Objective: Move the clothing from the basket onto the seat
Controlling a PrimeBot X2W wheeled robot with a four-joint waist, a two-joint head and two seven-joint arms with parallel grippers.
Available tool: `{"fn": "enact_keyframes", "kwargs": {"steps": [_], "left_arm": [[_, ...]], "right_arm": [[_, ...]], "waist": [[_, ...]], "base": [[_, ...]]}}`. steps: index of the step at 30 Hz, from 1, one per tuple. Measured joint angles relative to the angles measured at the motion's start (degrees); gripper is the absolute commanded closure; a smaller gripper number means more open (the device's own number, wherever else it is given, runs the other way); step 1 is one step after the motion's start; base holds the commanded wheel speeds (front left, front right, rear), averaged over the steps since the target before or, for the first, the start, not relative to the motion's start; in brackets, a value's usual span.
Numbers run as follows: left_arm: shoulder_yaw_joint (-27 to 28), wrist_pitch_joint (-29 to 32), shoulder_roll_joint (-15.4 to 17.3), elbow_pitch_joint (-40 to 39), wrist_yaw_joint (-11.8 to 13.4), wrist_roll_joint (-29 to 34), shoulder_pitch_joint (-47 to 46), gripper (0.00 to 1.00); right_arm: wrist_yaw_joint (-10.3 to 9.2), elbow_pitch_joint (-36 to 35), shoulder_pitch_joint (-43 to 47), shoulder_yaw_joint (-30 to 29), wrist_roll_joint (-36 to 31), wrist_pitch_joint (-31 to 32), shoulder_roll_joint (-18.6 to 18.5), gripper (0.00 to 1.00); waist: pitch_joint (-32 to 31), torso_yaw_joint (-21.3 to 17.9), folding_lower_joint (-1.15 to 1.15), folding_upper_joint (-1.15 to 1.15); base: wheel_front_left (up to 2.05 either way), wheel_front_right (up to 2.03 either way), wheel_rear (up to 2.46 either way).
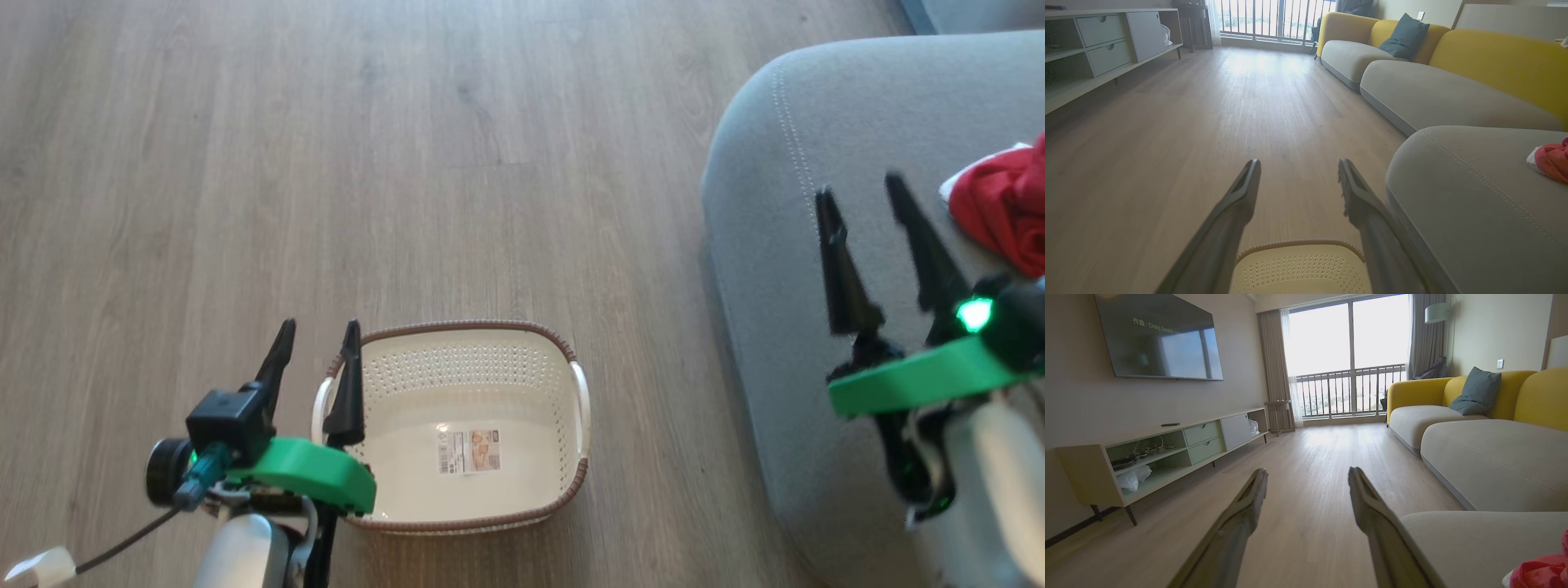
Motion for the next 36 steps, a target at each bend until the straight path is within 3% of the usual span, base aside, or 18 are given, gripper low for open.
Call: {"fn": "enact_keyframes", "kwargs": {"steps": [12, 15, 22, 26, 36], "left_arm": [[2.4, 0.0, -0.1, -0.1, 3.4, -1.5, 2.6, 0.0], [3.4, 0.0, -0.1, 0.7, 3.5, -5.1, 3.2, 0.0], [3.4, 0.0, -0.2, 0.2, 3.1, -3.9, 3.1, 0.0], [2.4, 0.0, -0.2, -1.0, 3.2, 0.7, 3.1, 0.0], [2.1, 0.0, -0.2, -1.1, 2.9, -1.1, 4.4, 0.0]], "right_arm": [[-0.01, 0.9, 10.3, -4.3, -4.3, 0.0, 8.4, 0.0], [-0.01, 1.2, 10.7, -4.6, -5.0, 0.0, 9.1, 0.0], [-0.01, 1.2, 11.0, -3.3, -7.7, 0.0, 9.9, 0.0], [-0.01, 1.2, 11.0, -3.4, -8.2, 0.0, 9.9, 0.0], [-0.01, 1.1, 11.0, -3.0, -9.0, 0.0, 9.9, 0.0]], "waist": [[-1.1, 2.5, 0.0, 0.0], [-1.2, 2.8, 0.0, 0.0], [-1.3, 3.3, 0.0, 0.0], [-1.4, 3.4, 0.01, 0.0], [-2.2, 3.5, 0.01, 0.0]], "base": [[0.0, 0.0, 0.0], [0.0, 0.0, 0.0], [0.0, 0.0, 0.0], [0.0, 0.0, 0.0], [0.0, 0.0, 0.0]]}}
